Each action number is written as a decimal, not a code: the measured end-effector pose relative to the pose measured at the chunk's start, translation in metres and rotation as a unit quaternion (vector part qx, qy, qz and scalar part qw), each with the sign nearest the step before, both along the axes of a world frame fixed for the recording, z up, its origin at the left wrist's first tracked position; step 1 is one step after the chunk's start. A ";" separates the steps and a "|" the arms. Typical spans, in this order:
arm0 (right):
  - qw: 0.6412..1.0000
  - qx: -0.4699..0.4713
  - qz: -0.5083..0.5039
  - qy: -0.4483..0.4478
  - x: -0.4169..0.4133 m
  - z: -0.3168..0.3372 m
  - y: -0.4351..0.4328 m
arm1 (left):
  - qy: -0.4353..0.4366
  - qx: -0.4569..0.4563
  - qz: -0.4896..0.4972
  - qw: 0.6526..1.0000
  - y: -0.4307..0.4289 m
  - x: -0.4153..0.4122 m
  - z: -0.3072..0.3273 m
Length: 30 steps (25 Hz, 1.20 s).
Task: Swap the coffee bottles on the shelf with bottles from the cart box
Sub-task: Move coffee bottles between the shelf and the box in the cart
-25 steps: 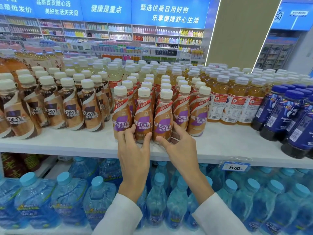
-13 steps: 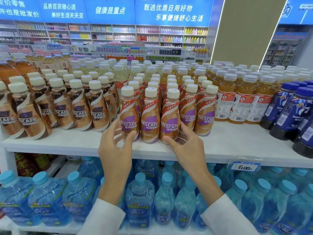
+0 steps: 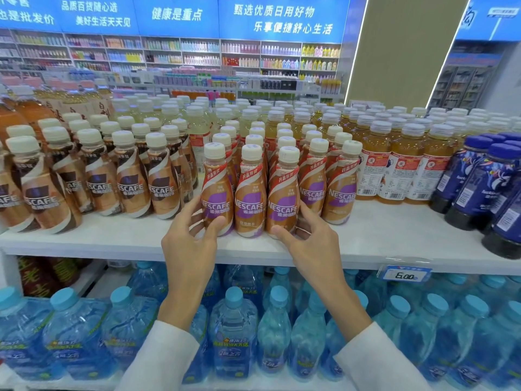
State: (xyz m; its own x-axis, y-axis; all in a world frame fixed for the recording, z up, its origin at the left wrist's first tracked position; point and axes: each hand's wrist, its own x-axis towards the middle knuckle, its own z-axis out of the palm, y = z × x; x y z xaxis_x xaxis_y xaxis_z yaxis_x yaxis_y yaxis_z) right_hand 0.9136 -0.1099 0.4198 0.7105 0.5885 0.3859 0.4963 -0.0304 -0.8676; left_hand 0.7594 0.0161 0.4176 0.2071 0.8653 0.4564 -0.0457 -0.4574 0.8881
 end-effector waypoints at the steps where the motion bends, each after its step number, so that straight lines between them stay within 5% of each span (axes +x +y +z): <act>1: 1.000 -0.001 0.000 0.000 0.000 0.000 0.000 | -0.002 0.002 0.000 1.000 0.000 0.000 -0.001; 15: 0.998 -0.051 -0.033 -0.033 -0.049 -0.009 -0.041 | 0.113 0.046 -0.013 0.992 -0.015 -0.045 -0.018; 22: 0.987 -0.101 0.123 -0.022 -0.115 -0.058 -0.087 | 0.192 0.003 0.066 0.979 -0.082 -0.130 -0.076; 30: 0.930 -0.192 0.312 0.013 -0.217 -0.154 -0.103 | 0.270 -0.134 0.220 0.928 -0.187 -0.277 -0.145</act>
